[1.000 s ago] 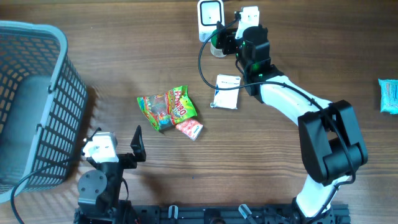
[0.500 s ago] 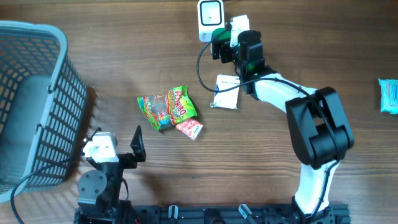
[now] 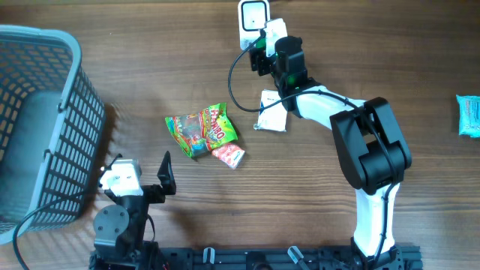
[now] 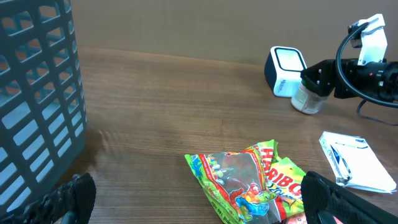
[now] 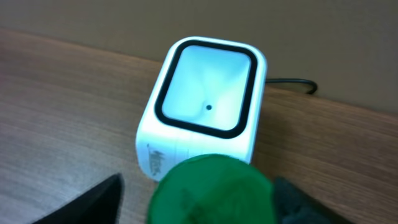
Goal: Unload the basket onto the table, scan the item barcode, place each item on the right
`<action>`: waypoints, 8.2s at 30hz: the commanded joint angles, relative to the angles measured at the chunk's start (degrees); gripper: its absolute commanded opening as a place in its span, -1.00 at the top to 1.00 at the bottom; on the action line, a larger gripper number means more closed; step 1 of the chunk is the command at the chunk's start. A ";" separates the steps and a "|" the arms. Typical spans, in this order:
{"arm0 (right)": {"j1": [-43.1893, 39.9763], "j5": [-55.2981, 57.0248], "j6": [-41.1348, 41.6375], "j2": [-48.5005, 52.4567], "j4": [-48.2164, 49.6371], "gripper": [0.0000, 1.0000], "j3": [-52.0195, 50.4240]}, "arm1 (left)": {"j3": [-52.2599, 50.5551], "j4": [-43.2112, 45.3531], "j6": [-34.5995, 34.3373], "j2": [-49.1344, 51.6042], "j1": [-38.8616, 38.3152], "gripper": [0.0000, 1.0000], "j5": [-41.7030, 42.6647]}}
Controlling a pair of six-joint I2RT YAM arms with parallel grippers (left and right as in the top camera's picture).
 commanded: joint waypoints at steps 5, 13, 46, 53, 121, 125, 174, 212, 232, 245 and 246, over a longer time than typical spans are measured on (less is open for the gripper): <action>-0.02 1.90 0.94 -2.56 -5.42 -0.18 0.55 | -0.39 0.15 -0.33 -0.31 -0.28 -1.00 -0.92; -0.35 -3.13 3.23 -8.76 -15.72 -1.00 0.55 | -0.39 0.15 -0.33 -0.31 -0.28 -1.00 -0.92; -0.39 -0.87 3.50 -8.28 -14.45 -0.99 0.61 | -0.39 0.15 -0.33 -0.31 -0.28 -1.00 -0.92; -0.42 0.09 3.58 -1.18 -11.30 -1.00 0.61 | -0.39 0.15 -0.33 -0.31 -0.28 -1.00 -0.92; -10.14 -8.15 16.79 -9.07 -101.07 -1.00 19.02 | -0.39 0.15 -0.33 -0.31 -0.28 -1.00 -0.92; -10.12 -7.89 16.46 -8.15 -100.17 -1.00 16.98 | -0.39 0.15 -0.33 -0.31 -0.28 -1.00 -0.92; 8.87 -13.97 17.44 -41.68 -119.93 0.13 29.09 | -0.39 0.15 -0.33 -0.31 -0.28 -1.00 -0.92; 1.27 0.83 15.47 6.99 -0.39 -0.13 19.12 | -0.39 0.15 -0.33 -0.31 -0.28 -1.00 -0.92; -7.39 -2.56 24.30 -0.94 -23.08 -0.11 30.18 | -0.39 0.15 -0.33 -0.31 -0.28 -1.00 -0.92; -48.70 -9.40 14.69 -6.08 -78.27 -0.28 29.94 | -0.39 0.15 -0.33 -0.31 -0.28 -1.00 -0.92; -51.76 -9.42 13.73 -4.57 -80.61 -0.28 29.94 | -0.39 0.15 -0.33 -0.31 -0.28 -1.00 -0.92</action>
